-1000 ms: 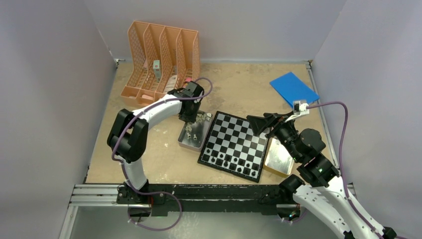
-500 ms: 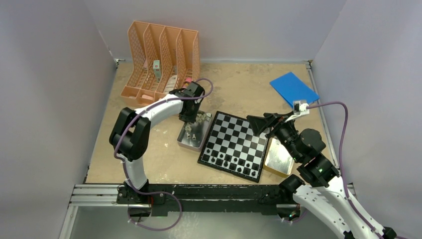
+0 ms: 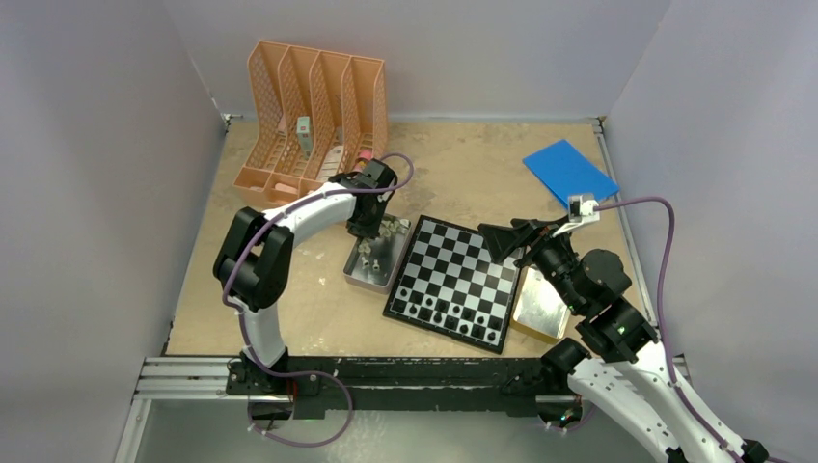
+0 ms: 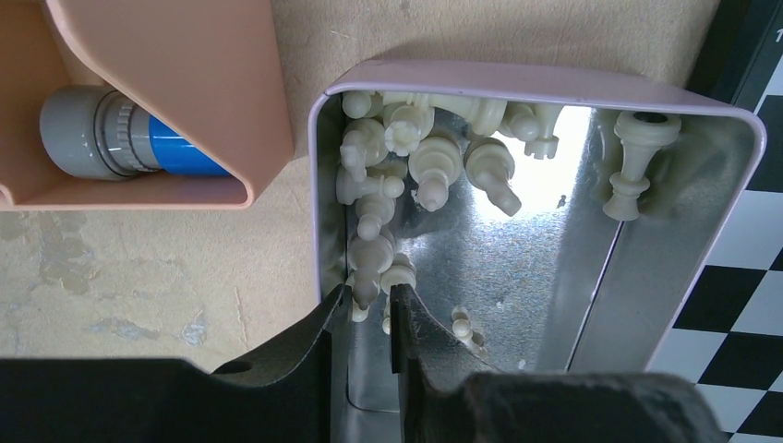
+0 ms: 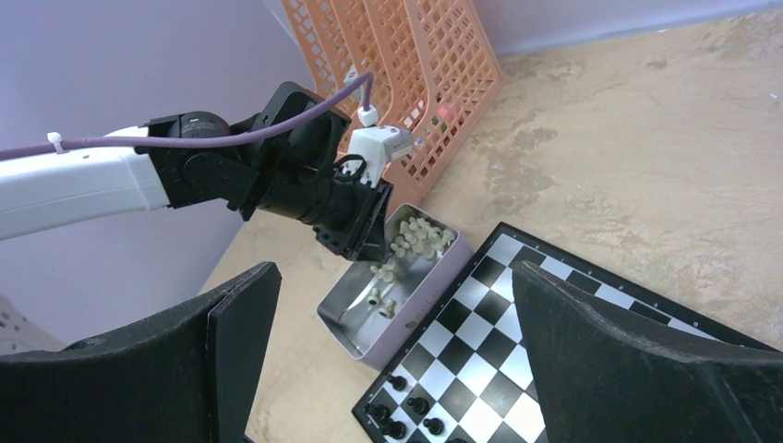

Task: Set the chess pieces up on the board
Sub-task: Pick up the chess piece from the storage box.

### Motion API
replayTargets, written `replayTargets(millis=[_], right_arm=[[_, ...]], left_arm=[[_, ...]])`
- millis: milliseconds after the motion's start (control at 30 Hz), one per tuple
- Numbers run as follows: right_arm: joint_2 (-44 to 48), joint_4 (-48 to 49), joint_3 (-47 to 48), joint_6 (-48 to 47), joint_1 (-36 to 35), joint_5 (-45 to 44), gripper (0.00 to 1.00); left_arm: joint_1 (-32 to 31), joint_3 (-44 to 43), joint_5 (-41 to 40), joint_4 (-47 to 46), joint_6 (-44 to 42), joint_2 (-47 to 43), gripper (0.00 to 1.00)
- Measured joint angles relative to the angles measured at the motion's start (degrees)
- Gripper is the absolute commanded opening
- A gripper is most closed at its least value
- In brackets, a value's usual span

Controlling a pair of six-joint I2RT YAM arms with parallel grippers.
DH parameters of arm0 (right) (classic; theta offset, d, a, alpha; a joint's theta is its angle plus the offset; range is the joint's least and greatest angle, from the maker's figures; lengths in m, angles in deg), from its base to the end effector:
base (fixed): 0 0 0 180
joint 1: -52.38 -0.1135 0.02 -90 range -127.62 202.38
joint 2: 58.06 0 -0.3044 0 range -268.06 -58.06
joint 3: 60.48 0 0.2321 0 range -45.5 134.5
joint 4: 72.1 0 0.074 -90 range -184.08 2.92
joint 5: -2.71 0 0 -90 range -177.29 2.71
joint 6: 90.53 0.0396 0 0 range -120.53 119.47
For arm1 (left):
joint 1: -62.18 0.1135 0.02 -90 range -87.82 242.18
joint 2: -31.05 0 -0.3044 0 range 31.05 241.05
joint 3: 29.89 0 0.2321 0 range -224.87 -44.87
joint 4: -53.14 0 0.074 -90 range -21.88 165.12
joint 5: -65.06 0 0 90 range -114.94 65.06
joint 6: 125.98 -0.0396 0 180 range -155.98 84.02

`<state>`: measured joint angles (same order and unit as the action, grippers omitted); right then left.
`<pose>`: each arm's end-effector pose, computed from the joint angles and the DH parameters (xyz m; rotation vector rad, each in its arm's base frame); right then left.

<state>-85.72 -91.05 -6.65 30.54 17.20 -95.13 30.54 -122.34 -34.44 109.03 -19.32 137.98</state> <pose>0.0612 0.0365 0.3714 0.0627 1.5009 0.8427 0.3196 -0.1892 0.2402 0.3207 2.7438 0.0139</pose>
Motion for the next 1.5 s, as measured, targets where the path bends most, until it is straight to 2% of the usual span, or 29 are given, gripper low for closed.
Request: replayTargets(millis=[133, 433, 933, 1233, 1500], right_arm=[[0.0, 0.0, 0.0, 0.0, 0.0, 0.0, 0.98], [0.0, 0.0, 0.0, 0.0, 0.0, 0.0, 0.98], [-0.2, 0.0, 0.0, -0.3, 0.0, 0.0, 0.97], [-3.6, -0.2, 0.0, -0.2, 0.0, -0.1, 0.96], [-4.2, -0.5, 0.0, 0.0, 0.0, -0.2, 0.96]], left_arm=[[0.0, 0.0, 0.0, 0.0, -0.2, 0.0, 0.17], [0.0, -1.1, 0.0, 0.3, -1.3, 0.0, 0.0], [-0.4, -1.1, 2.8, 1.6, -1.3, -3.3, 0.0], [-0.4, -1.2, 4.7, 2.6, -1.5, -6.8, 0.0], [-1.3, -6.4, 6.3, 4.3, -1.5, -6.8, 0.0]])
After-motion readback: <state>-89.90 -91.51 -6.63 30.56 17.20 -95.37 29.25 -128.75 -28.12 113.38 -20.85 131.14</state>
